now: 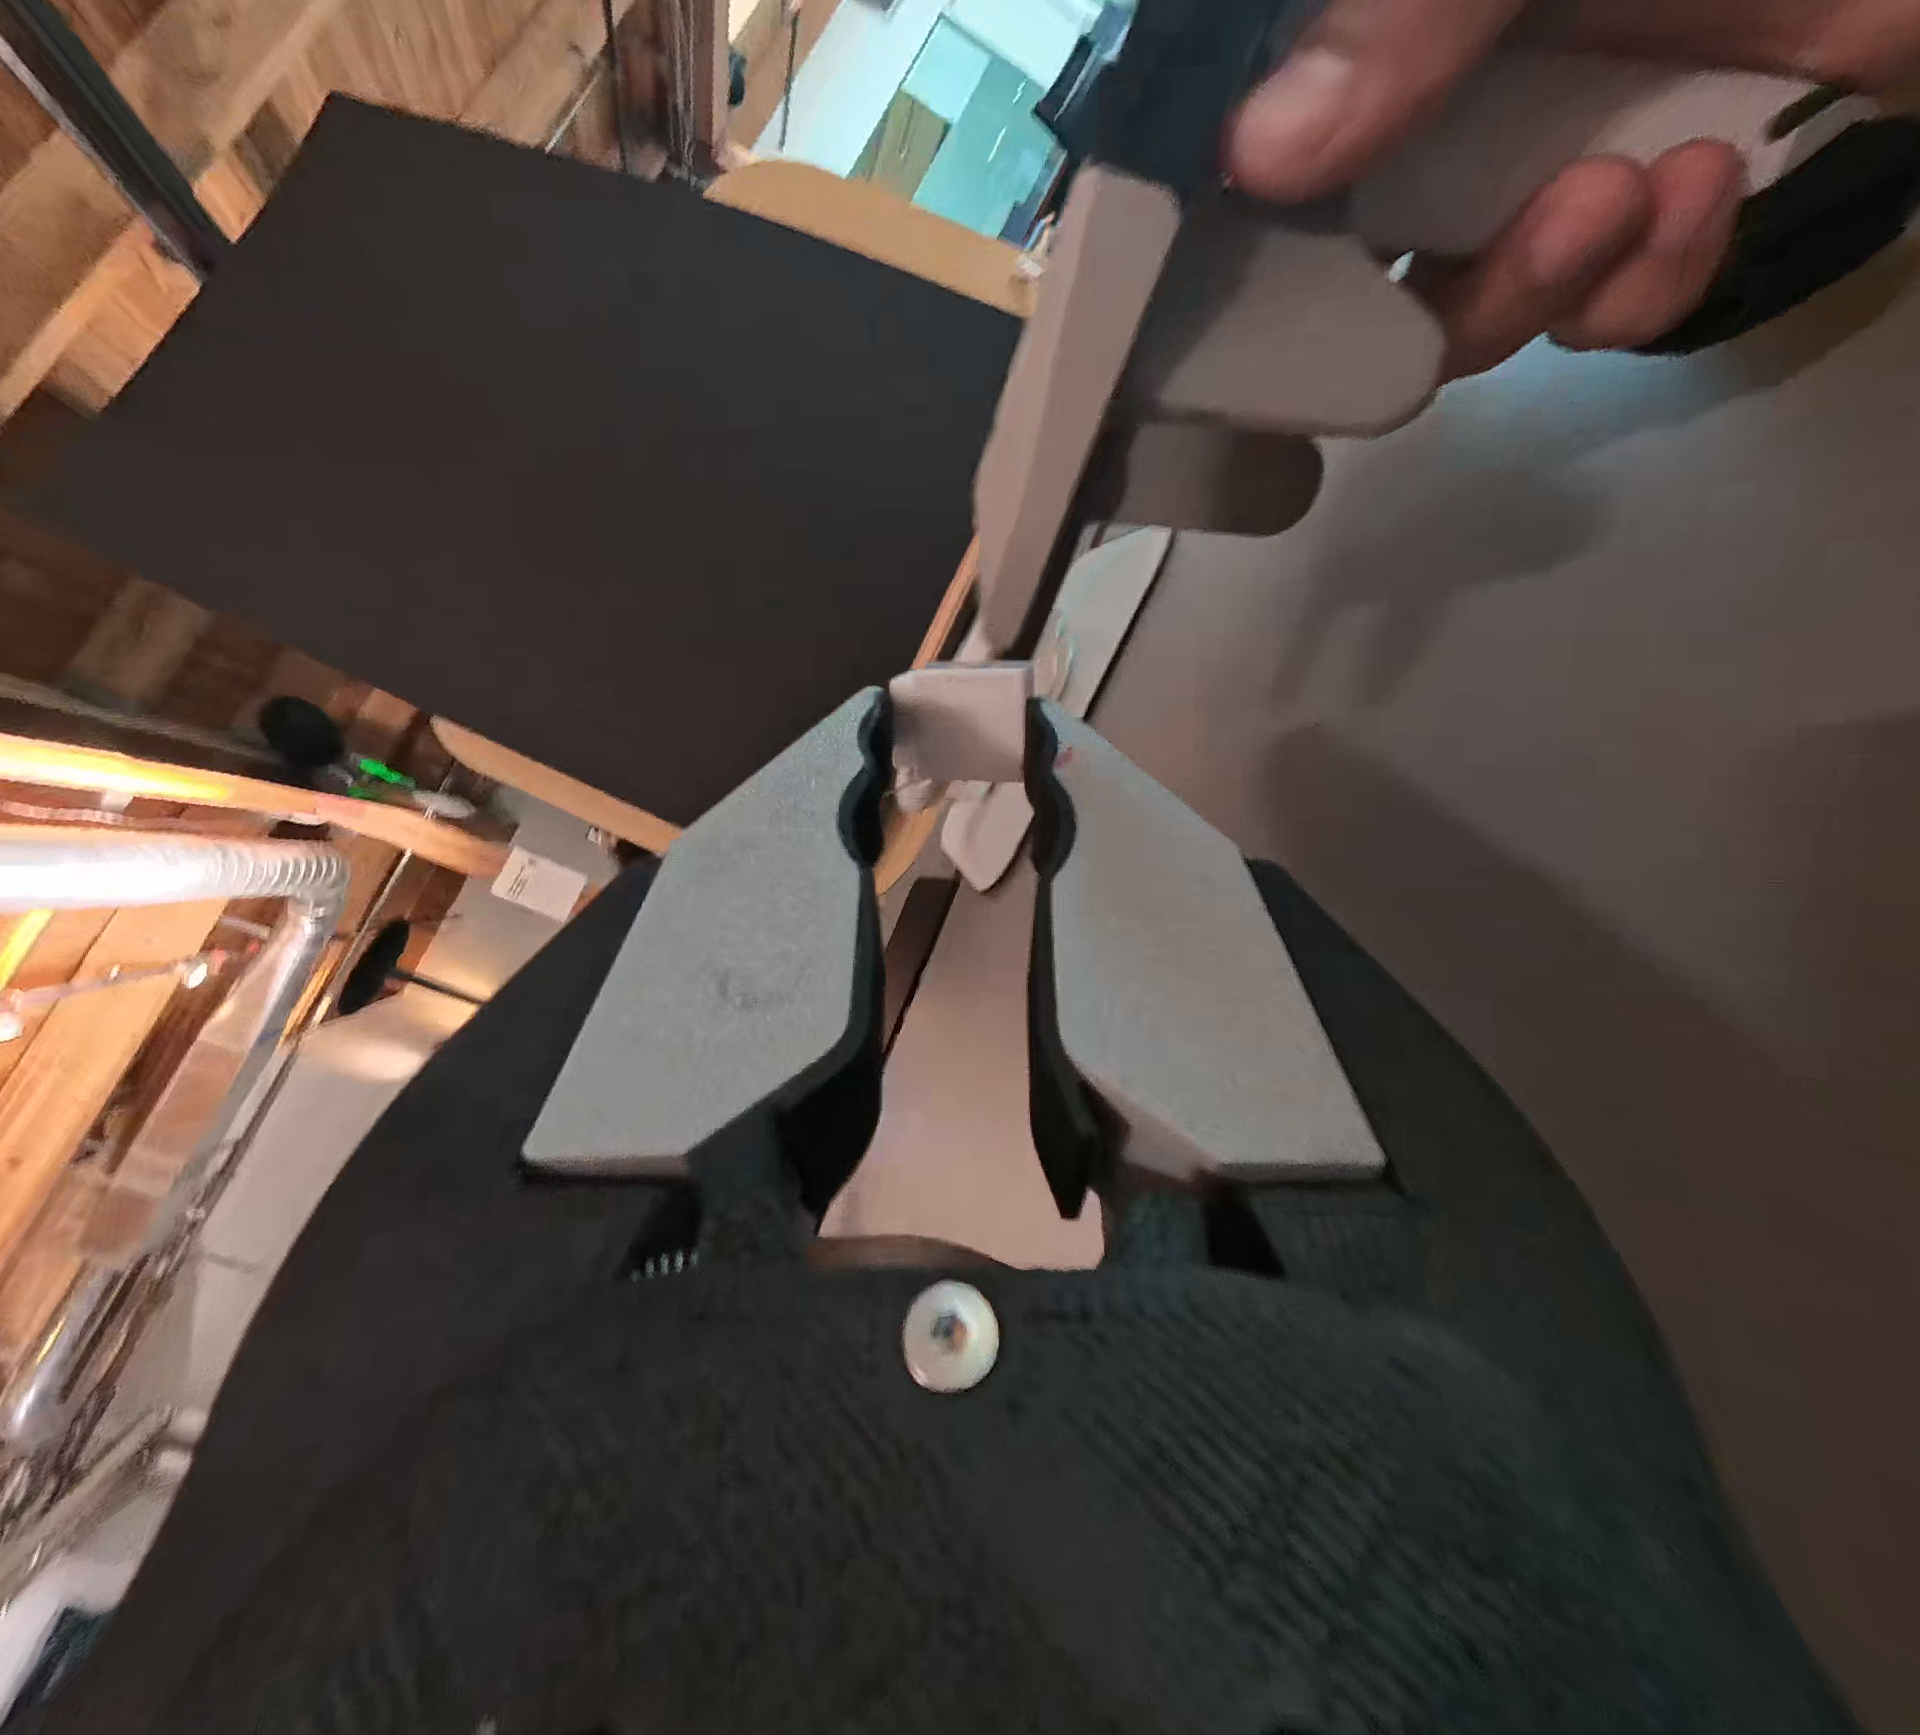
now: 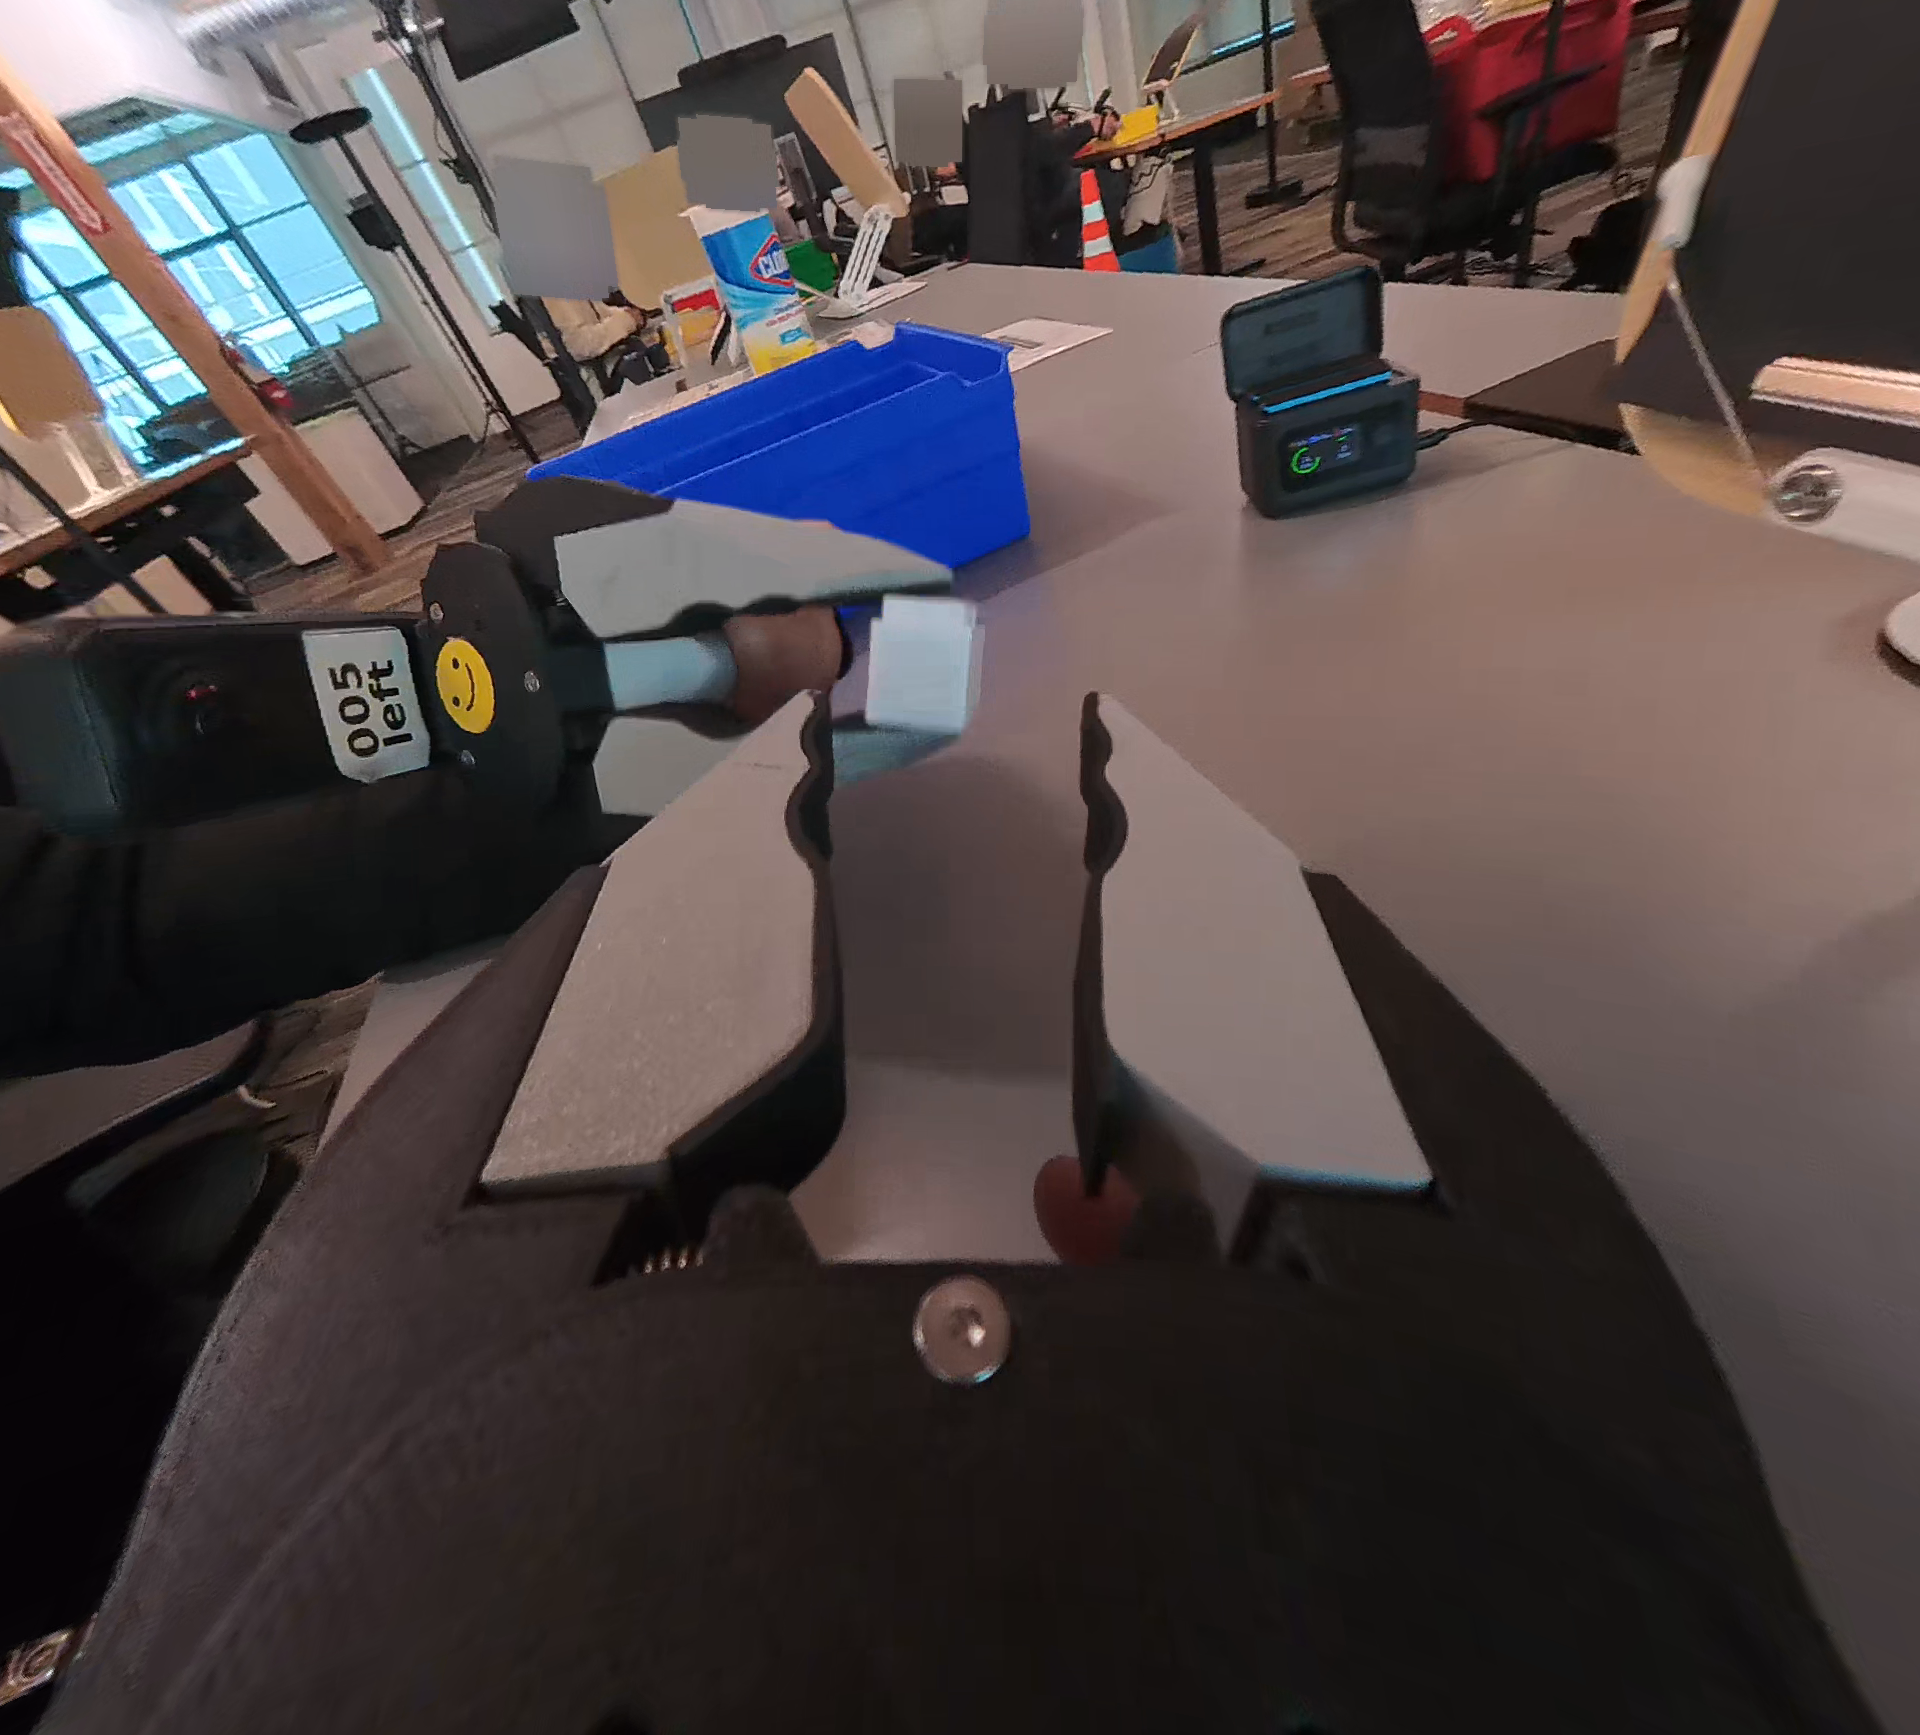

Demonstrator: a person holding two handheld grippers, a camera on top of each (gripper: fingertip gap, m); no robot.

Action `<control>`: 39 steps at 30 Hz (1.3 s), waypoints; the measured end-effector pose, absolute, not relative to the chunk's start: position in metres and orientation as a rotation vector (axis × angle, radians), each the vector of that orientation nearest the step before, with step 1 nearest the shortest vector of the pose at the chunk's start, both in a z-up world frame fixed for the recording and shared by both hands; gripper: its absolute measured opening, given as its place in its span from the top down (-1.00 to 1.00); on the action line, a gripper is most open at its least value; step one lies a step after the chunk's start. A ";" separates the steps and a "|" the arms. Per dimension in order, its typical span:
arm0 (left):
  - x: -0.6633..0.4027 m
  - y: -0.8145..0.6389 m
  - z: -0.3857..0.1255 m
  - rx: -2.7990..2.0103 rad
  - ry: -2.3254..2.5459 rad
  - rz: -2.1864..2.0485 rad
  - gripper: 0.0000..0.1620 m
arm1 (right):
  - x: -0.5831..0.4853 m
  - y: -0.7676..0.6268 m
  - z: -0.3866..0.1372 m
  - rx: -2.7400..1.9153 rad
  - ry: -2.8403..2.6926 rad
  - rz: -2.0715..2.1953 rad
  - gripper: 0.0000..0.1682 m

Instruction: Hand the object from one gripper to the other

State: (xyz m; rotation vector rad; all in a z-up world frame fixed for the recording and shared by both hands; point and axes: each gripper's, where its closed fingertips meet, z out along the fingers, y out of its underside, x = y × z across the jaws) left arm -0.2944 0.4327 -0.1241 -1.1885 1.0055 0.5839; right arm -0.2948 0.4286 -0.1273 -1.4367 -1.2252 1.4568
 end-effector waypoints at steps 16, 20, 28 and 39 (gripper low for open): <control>-0.296 0.439 -0.130 -1.268 0.942 0.548 0.88 | -0.291 0.436 -0.125 -1.479 -1.158 1.581 0.81; -0.302 0.439 -0.122 -1.268 0.879 0.531 1.00 | -0.293 0.430 -0.129 -1.496 -1.192 1.610 0.81; -0.311 0.441 -0.119 -1.325 0.811 0.457 0.88 | -0.292 0.431 -0.125 -1.473 -1.171 1.624 0.81; -0.292 0.436 -0.128 -1.315 0.894 0.420 0.69 | -0.290 0.428 -0.121 -1.474 -1.140 1.718 0.81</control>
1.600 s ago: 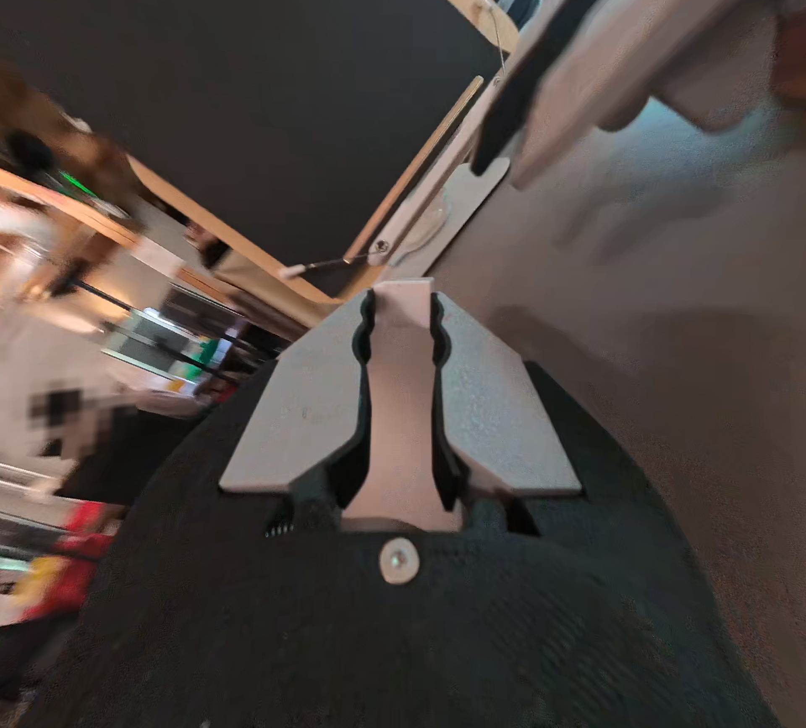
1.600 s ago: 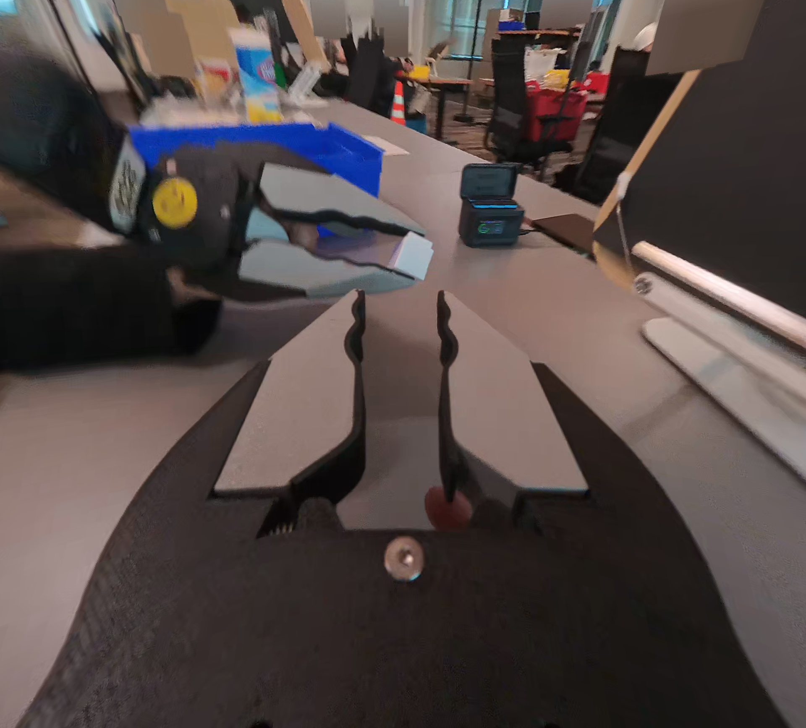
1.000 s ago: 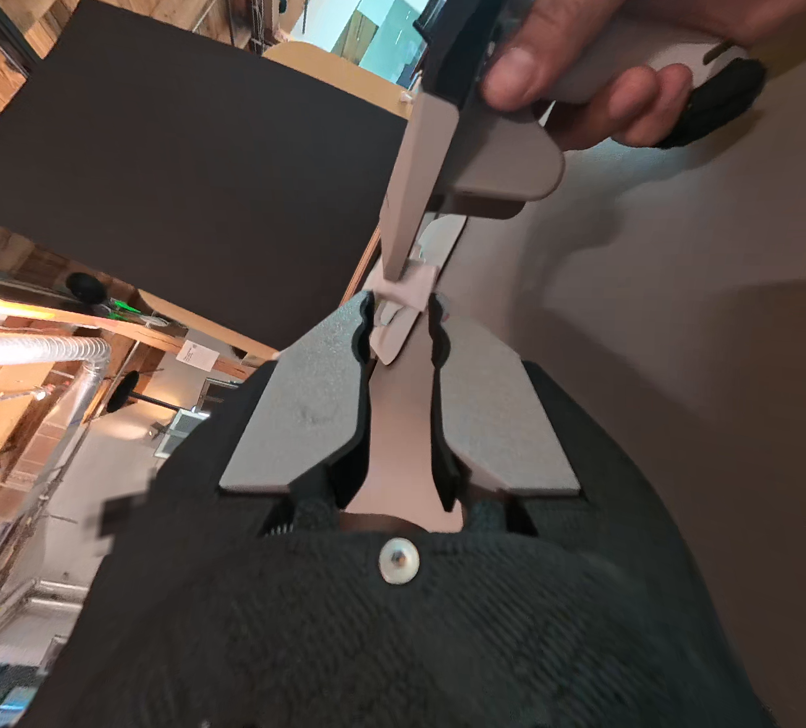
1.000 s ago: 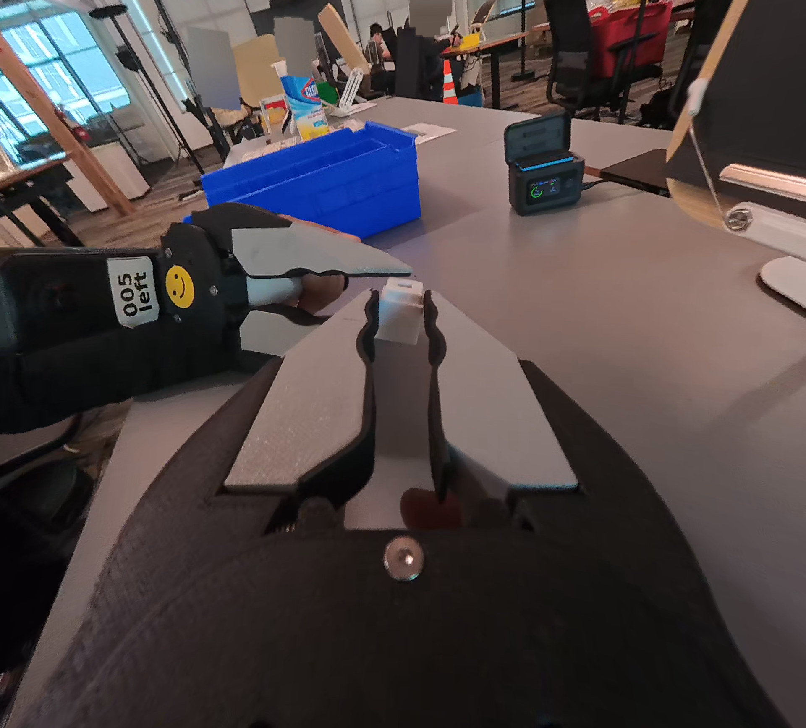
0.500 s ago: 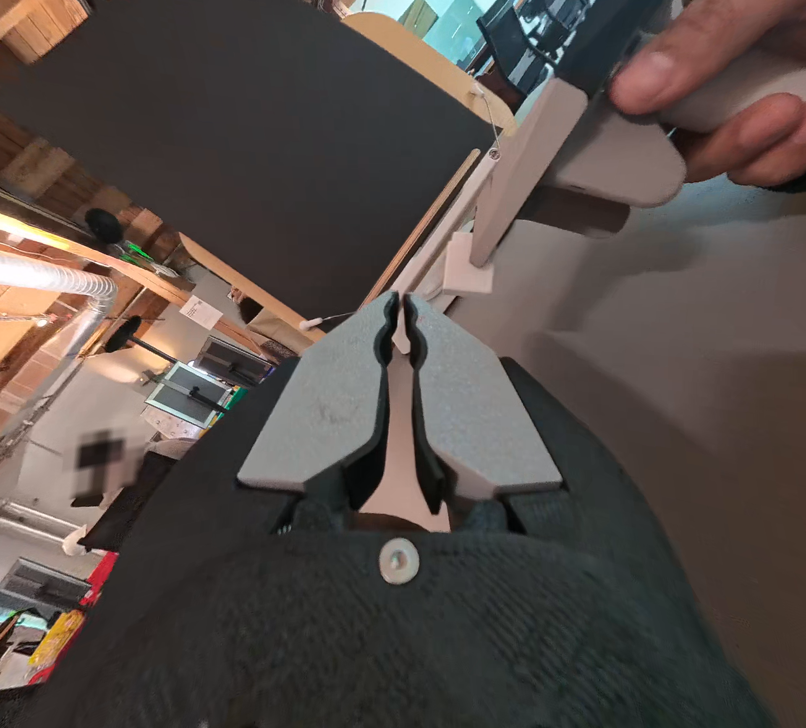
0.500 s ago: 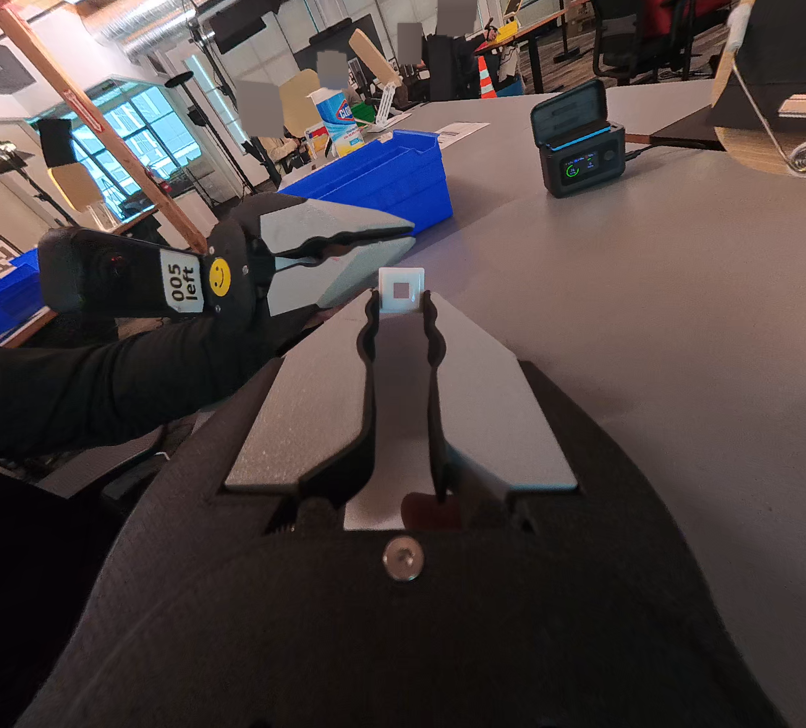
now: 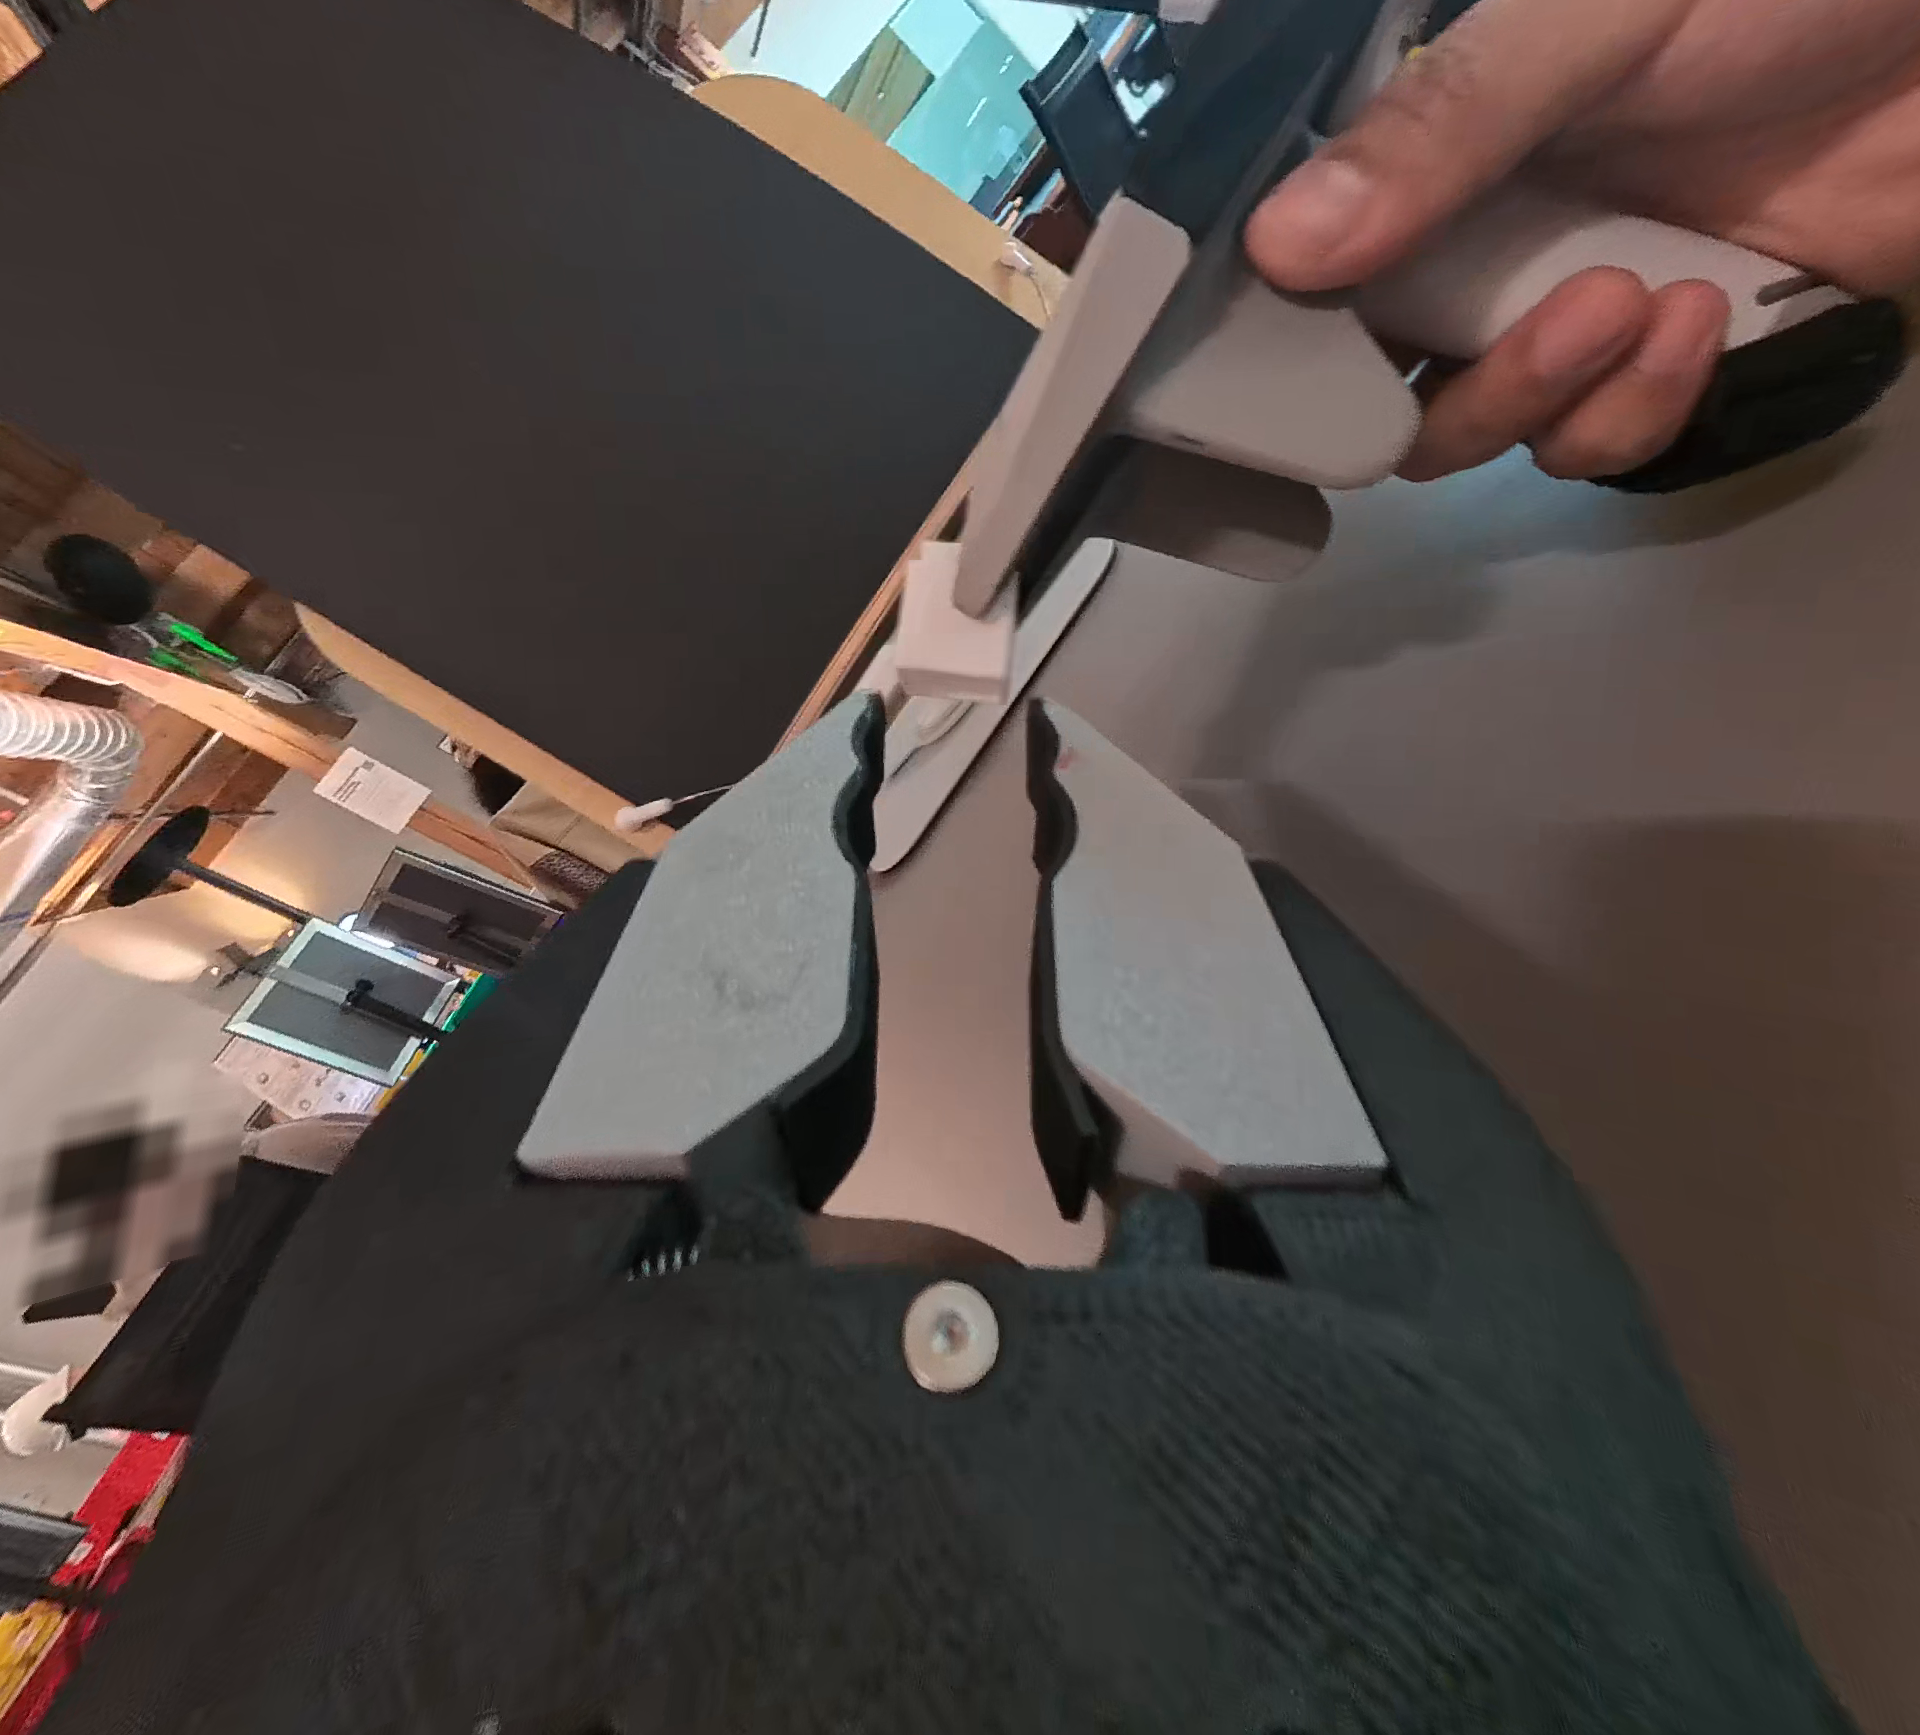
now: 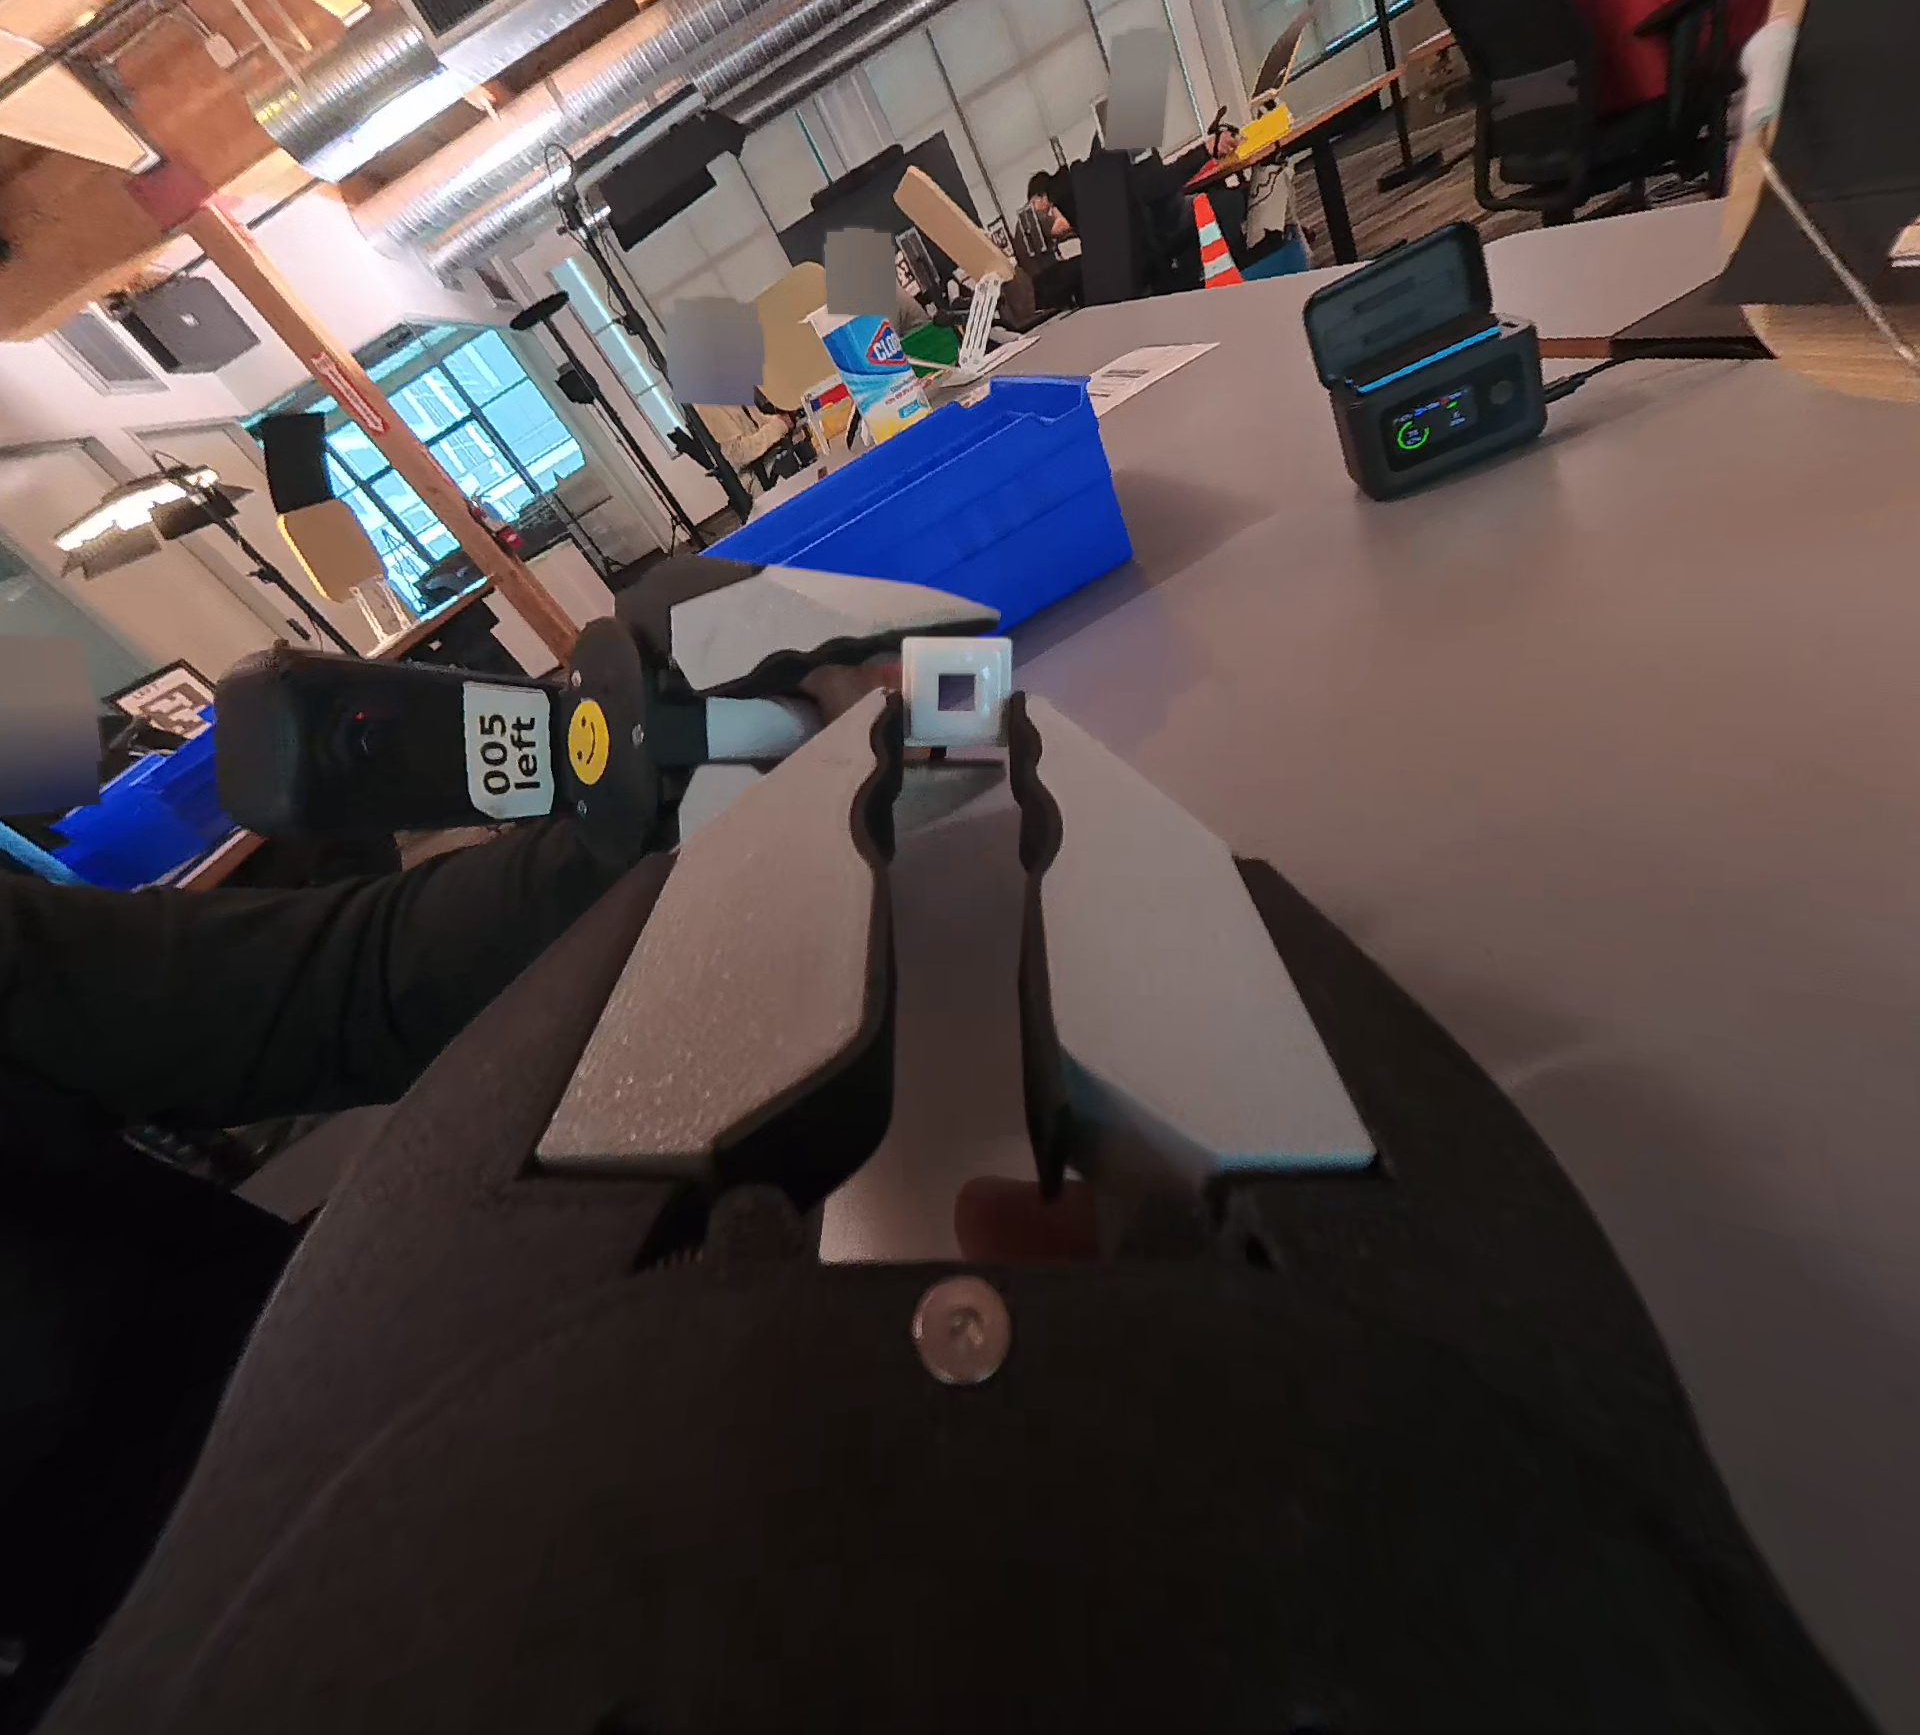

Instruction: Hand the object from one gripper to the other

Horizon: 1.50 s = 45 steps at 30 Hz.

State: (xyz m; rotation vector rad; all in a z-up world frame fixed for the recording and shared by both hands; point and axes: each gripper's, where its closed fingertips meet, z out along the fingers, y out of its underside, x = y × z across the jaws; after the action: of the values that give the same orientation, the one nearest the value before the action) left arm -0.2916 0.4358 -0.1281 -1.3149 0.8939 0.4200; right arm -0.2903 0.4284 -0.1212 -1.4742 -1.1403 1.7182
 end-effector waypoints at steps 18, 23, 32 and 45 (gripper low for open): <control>-0.284 0.422 -0.160 -1.658 0.862 -0.237 0.56 | -0.278 0.424 -0.109 -1.257 -1.313 1.438 0.81; -0.278 0.412 -0.154 -1.661 0.858 -0.390 0.48 | -0.267 0.394 -0.114 -0.933 -1.581 1.124 0.81; -0.268 0.400 -0.148 -1.543 0.983 -0.287 0.53 | -0.270 0.393 -0.147 -0.764 -1.762 0.777 0.81; -0.259 0.392 -0.164 -1.497 1.152 -0.195 0.77 | -0.266 0.384 -0.161 -0.746 -1.853 0.792 0.81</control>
State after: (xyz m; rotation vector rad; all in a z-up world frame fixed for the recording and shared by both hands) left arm -0.2589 0.3917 -0.1639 -1.4966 1.1518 -0.1952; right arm -0.2663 0.3836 -0.1612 -0.7456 -1.8528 0.7920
